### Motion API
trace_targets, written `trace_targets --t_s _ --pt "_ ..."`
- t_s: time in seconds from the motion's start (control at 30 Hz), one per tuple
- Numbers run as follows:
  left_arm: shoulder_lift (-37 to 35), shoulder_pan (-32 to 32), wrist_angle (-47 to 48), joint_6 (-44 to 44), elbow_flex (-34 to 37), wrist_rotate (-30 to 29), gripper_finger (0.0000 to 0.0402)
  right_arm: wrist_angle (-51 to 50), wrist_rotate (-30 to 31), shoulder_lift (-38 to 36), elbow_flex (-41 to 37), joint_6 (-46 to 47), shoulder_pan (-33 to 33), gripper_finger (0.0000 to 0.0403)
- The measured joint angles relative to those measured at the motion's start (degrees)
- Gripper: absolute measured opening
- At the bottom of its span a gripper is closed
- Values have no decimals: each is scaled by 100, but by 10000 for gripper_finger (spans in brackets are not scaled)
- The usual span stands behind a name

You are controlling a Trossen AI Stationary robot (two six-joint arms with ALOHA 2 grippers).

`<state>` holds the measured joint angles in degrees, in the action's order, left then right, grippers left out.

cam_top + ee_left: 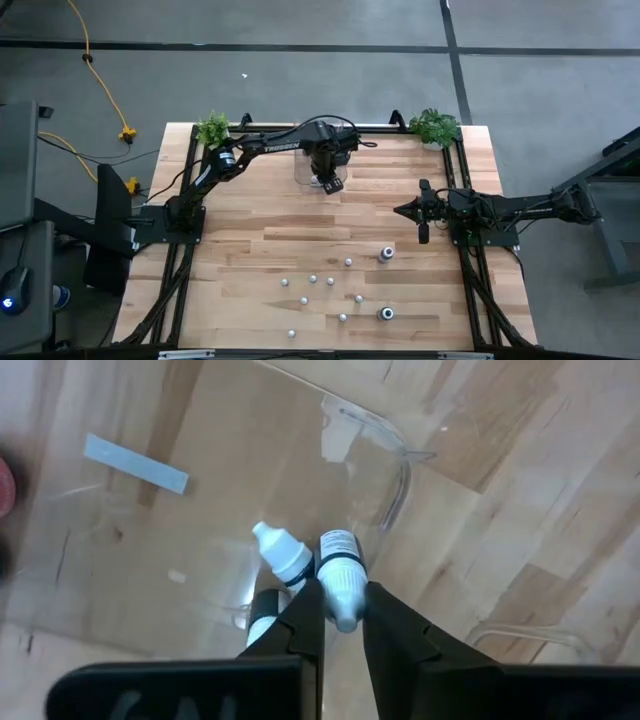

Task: Pick & Place food coloring
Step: Put the small purple food coloring into the transparent bin

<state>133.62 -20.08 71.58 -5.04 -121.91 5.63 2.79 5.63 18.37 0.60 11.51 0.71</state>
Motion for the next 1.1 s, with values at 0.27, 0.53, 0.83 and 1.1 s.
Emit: trace_targets --t_s 0.27,0.53,0.83,1.1 --pt "47 24 2 -2 1 -1 78 2 0 0 0 0 0 0" --pt "46 31 -56 -2 0 -7 82 1 -1 -1 -1 0 1 0" --pt "46 31 -158 2 0 -7 83 0 0 -2 -1 0 1 0" --pt "46 31 -160 0 0 6 98 1 0 -1 0 0 0 0"
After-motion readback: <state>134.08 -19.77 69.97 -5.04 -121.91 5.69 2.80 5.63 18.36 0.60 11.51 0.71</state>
